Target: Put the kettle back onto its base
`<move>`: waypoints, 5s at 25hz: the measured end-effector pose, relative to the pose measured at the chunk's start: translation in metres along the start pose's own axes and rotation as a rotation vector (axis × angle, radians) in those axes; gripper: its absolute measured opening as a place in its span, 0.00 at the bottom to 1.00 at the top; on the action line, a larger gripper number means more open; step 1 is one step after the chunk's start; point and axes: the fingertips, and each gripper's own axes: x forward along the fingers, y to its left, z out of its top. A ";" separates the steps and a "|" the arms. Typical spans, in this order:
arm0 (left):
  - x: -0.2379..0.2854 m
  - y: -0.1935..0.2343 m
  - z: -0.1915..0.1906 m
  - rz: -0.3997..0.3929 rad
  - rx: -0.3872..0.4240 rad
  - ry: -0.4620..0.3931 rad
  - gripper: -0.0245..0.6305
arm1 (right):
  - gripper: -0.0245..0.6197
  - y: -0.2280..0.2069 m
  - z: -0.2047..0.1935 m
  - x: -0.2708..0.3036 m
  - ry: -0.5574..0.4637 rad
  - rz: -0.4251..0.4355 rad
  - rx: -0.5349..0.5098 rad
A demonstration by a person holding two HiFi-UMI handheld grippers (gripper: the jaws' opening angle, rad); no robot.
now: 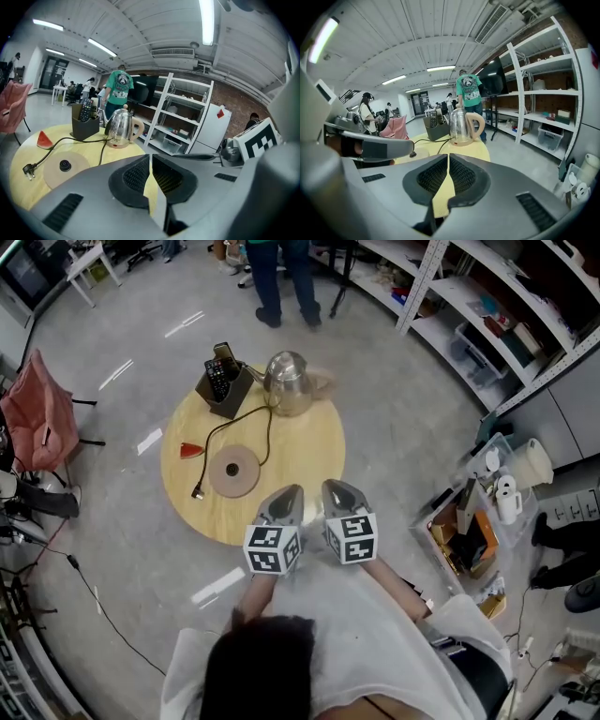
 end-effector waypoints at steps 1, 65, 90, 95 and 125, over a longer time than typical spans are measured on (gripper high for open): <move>0.002 0.002 0.001 -0.002 0.000 0.003 0.10 | 0.08 -0.001 0.000 0.003 0.003 -0.005 0.005; 0.052 0.097 0.006 -0.036 -0.089 0.118 0.10 | 0.26 -0.085 0.067 0.129 -0.026 -0.159 0.134; 0.062 0.126 0.005 -0.003 -0.101 0.152 0.10 | 0.35 -0.124 0.084 0.176 -0.045 -0.256 0.100; 0.064 0.134 0.003 0.007 -0.107 0.155 0.10 | 0.35 -0.132 0.084 0.182 -0.051 -0.289 0.089; 0.068 0.168 0.000 0.089 -0.137 0.161 0.10 | 0.36 -0.169 0.080 0.240 -0.008 -0.356 0.063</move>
